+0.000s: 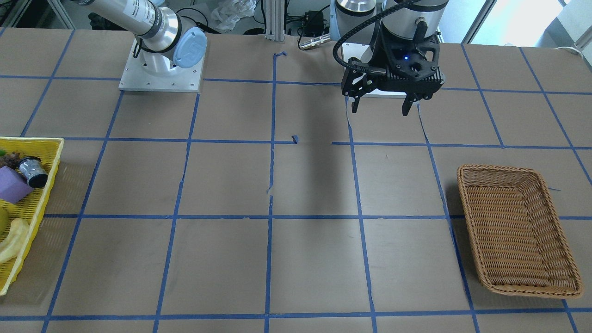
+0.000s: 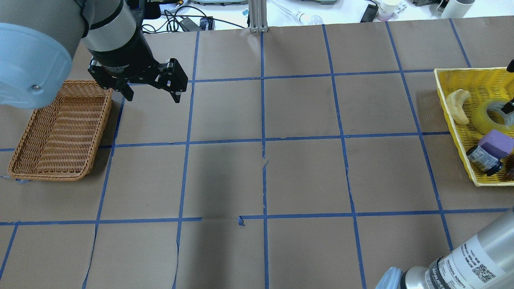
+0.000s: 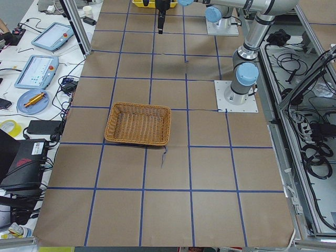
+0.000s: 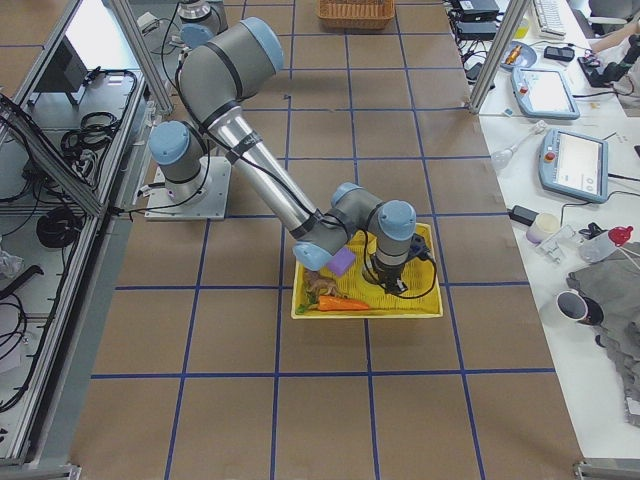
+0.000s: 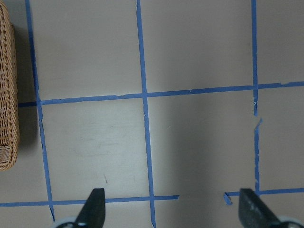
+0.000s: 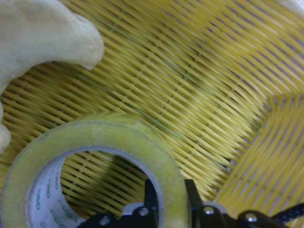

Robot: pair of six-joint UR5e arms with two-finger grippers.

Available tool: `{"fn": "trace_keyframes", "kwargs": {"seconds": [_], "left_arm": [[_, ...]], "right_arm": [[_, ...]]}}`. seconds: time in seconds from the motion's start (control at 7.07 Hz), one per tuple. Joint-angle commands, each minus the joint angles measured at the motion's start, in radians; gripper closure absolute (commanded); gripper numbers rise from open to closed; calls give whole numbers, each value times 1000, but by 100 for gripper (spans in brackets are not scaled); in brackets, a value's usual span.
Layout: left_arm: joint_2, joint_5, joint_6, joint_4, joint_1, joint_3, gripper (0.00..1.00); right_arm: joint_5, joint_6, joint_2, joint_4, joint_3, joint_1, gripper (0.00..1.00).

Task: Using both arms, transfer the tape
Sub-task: 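Lower the right gripper into the crate and grasp the yellow tape roll, then lift the tape roll and carry it with the right gripper to table center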

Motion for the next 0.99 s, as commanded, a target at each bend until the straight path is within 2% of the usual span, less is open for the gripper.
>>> {"fn": "trace_keyframes", "kwargs": {"seconds": [0.0, 0.28, 0.42, 0.57, 0.85], "left_arm": [[0, -1, 0, 0, 0, 0, 0], [0, -1, 0, 0, 0, 0, 0], [0, -2, 0, 2, 0, 0, 0], [0, -2, 0, 0, 0, 0, 0], [0, 1, 0, -1, 2, 0, 0]], "right_arm": [[41, 59, -129, 111, -3, 16, 100], [48, 142, -254, 192, -23, 132, 100], [42, 347, -297, 300, -32, 265, 100], [43, 688, -303, 374, -31, 426, 100], [46, 1123, -279, 356, -26, 724, 100]]}}
